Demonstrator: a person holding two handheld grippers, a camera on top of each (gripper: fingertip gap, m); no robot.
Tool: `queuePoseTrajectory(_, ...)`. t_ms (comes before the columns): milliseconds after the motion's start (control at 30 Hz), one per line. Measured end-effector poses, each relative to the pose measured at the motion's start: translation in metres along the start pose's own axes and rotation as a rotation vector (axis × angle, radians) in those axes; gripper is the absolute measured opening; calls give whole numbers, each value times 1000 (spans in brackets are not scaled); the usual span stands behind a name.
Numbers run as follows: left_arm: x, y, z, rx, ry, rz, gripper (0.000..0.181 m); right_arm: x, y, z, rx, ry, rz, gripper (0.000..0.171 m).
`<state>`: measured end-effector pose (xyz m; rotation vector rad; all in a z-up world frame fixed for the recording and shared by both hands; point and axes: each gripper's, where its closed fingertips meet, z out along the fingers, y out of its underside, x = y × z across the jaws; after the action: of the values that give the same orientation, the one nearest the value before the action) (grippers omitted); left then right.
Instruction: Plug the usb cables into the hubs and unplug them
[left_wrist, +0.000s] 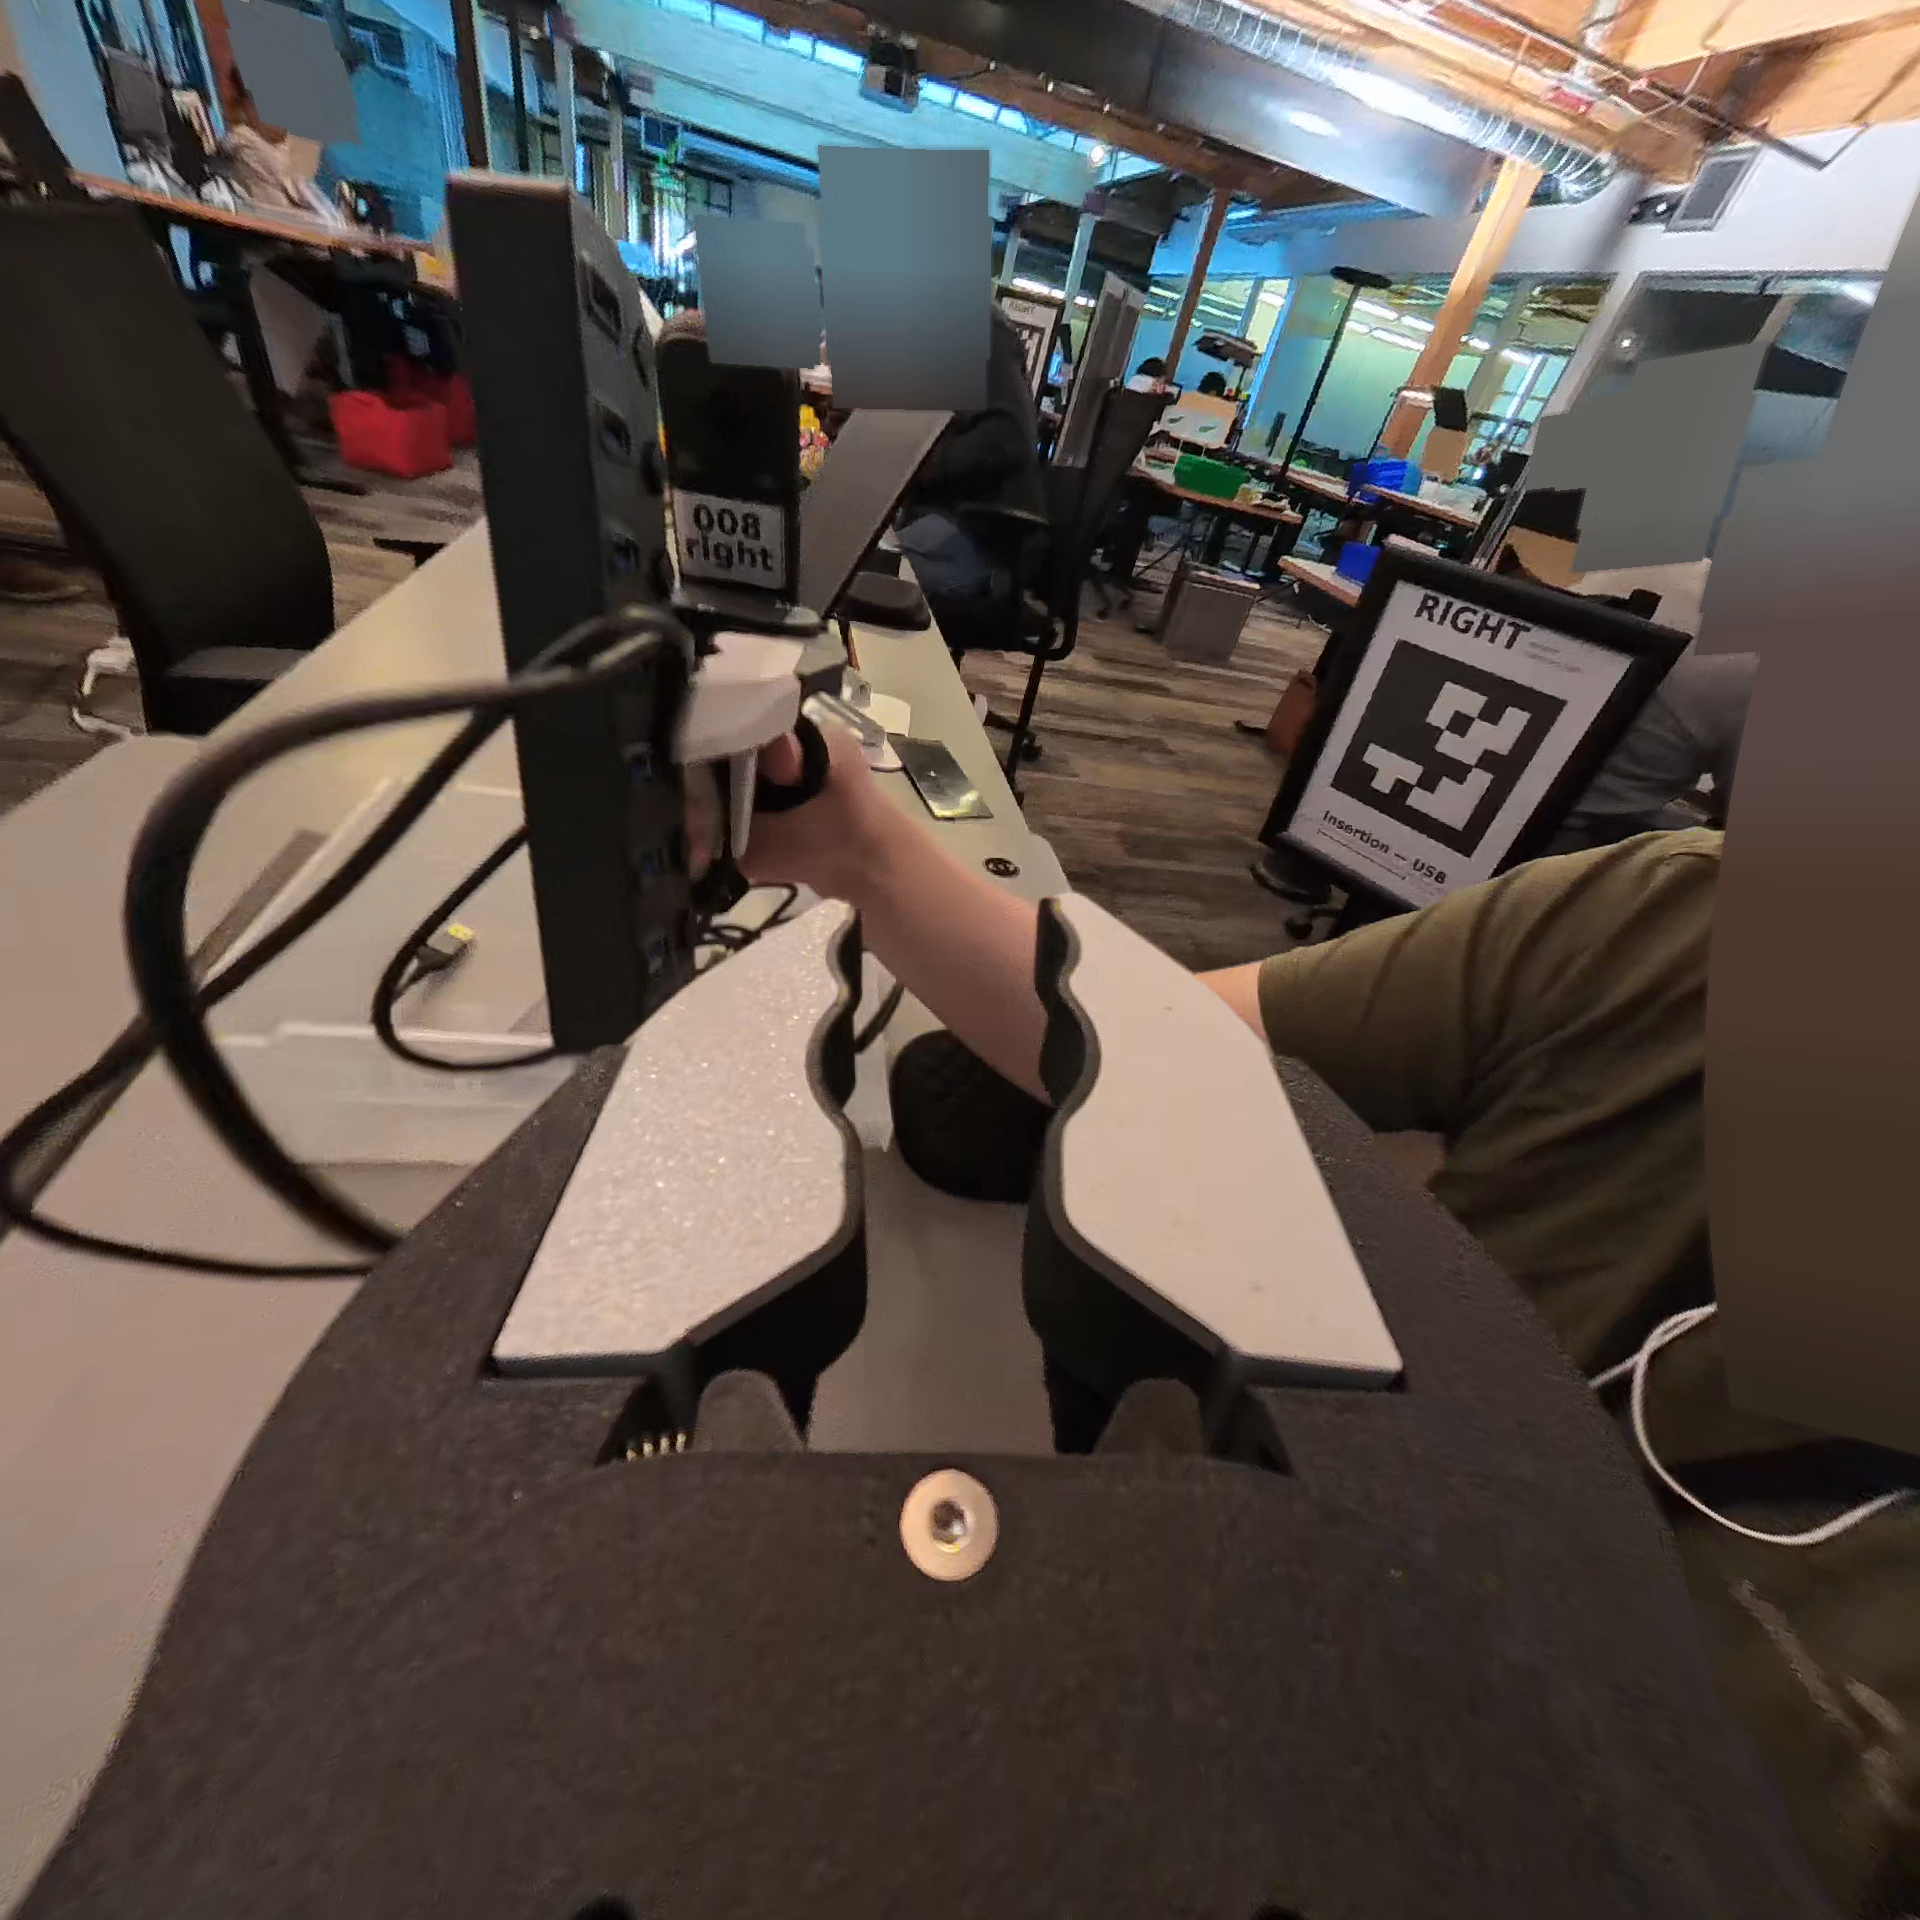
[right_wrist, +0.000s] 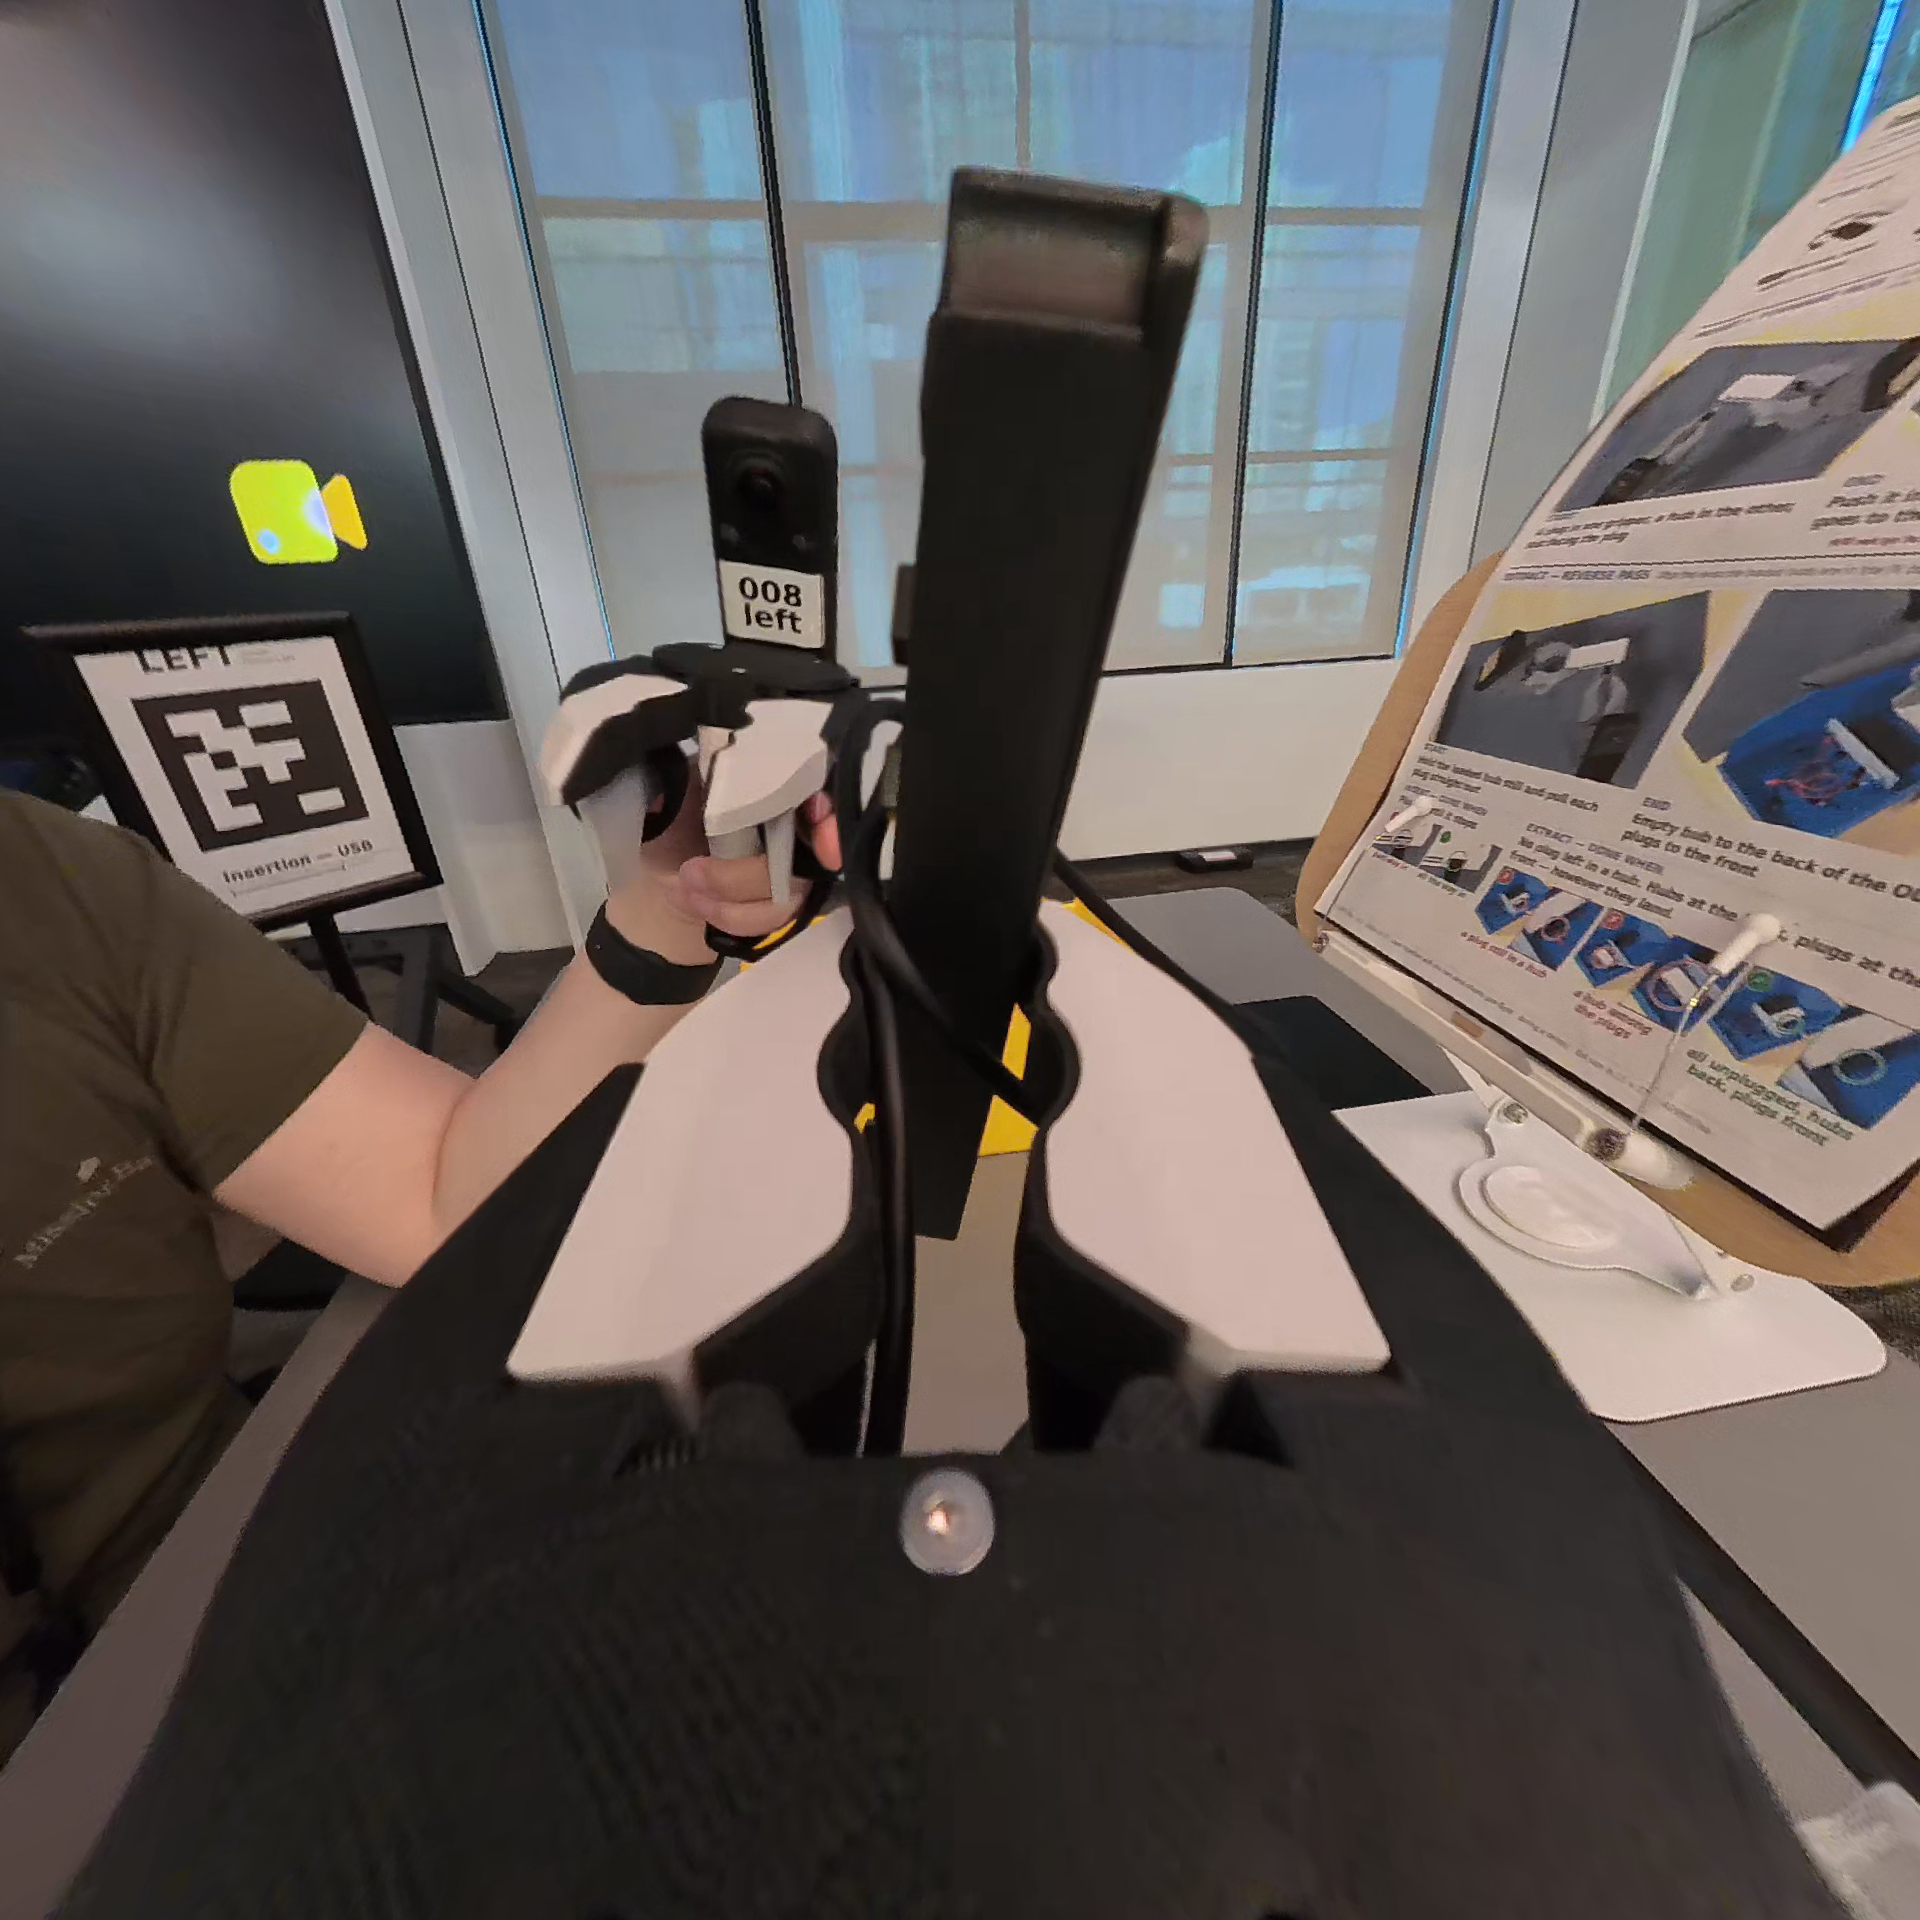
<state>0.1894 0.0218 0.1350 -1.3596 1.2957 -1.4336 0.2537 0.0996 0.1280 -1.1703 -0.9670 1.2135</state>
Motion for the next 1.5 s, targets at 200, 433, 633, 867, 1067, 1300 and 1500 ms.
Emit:
queuePoseTrajectory(200,3,-5,-35,24,-101,41,31,9,-23,-18,-33,200,-67,25)
queuePoseTrajectory(433,9,-5,-43,27,-101,62,31,36,-118,-35,-203,256,-155,24)
queuePoseTrajectory(633,6,5,-29,-47,-105,69,31,71,-124,-71,-433,204,-113,25)
queuePoseTrajectory(867,8,14,-23,-106,-100,93,31,104,8,-153,-778,211,190,28)
queuePoseTrajectory(1067,3,12,-21,-87,-98,60,31,119,105,-192,-1037,214,386,25)
queuePoseTrajectory(1300,-1,16,-12,-117,-105,63,31,131,145,-196,-1334,153,423,26)
queuePoseTrajectory(1500,-9,25,-2,-170,-116,44,31,143,109,-167,-1426,100,266,25)
